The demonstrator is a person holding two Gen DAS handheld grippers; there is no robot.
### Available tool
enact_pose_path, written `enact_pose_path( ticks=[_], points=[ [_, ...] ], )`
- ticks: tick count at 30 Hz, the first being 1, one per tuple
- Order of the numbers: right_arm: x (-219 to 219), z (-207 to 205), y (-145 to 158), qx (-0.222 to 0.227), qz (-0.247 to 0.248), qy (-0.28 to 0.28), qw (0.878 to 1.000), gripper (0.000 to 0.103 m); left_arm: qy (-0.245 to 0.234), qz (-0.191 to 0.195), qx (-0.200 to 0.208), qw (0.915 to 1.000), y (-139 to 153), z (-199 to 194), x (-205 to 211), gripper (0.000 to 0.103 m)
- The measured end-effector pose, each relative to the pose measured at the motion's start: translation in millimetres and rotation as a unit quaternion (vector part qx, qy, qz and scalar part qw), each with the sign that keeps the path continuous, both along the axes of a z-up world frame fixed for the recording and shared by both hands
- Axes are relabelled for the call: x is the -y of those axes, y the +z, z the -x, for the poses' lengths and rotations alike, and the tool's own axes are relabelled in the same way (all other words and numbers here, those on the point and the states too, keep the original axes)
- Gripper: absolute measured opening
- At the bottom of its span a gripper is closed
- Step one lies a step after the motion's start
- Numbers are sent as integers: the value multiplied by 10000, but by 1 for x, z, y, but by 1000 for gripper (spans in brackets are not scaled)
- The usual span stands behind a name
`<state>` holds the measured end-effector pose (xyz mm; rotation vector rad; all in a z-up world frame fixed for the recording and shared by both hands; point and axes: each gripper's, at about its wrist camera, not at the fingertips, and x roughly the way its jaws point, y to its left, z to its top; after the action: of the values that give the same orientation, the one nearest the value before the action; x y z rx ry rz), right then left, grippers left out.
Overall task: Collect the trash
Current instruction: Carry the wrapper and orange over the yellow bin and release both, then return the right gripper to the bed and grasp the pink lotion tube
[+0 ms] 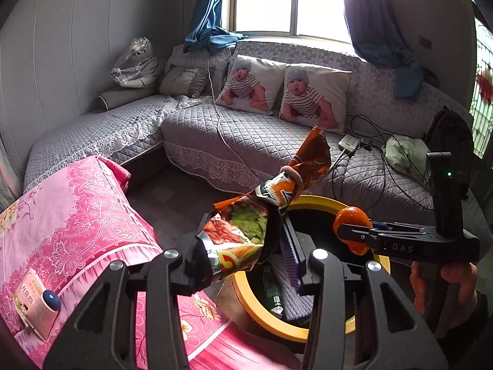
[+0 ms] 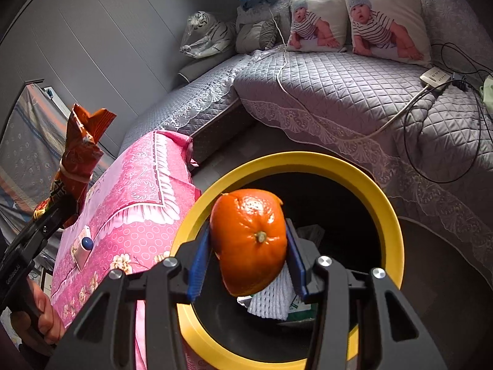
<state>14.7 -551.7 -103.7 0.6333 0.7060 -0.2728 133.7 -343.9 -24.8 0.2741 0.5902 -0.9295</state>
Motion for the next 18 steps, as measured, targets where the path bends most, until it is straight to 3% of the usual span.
enact_pose_path(
  ticks=[7, 8, 9, 10, 12, 18],
  points=[
    [7, 0, -2, -138, 8, -117, 9998, 44, -61, -39, -310, 9995, -10, -10, 25, 44],
    [8, 0, -3, -175, 17, -150, 9997, 46, -44, 3, -381, 9993, -11, -13, 25, 55],
    [9, 3, -3, -169, -2, -234, 9996, 51, 35, 48, -459, 9989, -12, -17, 24, 73],
    [11, 6, -2, -132, -8, -315, 9994, 56, 108, 129, -530, 9984, -13, -21, 21, 79],
    [14, 16, 2, -28, 51, -475, 9989, 76, 258, 241, -603, 9976, -15, -27, 13, 92],
    [14, 23, 8, 152, -43, -368, 9992, 78, 490, 240, -808, 9952, -23, -58, -31, 94]
  ],
)
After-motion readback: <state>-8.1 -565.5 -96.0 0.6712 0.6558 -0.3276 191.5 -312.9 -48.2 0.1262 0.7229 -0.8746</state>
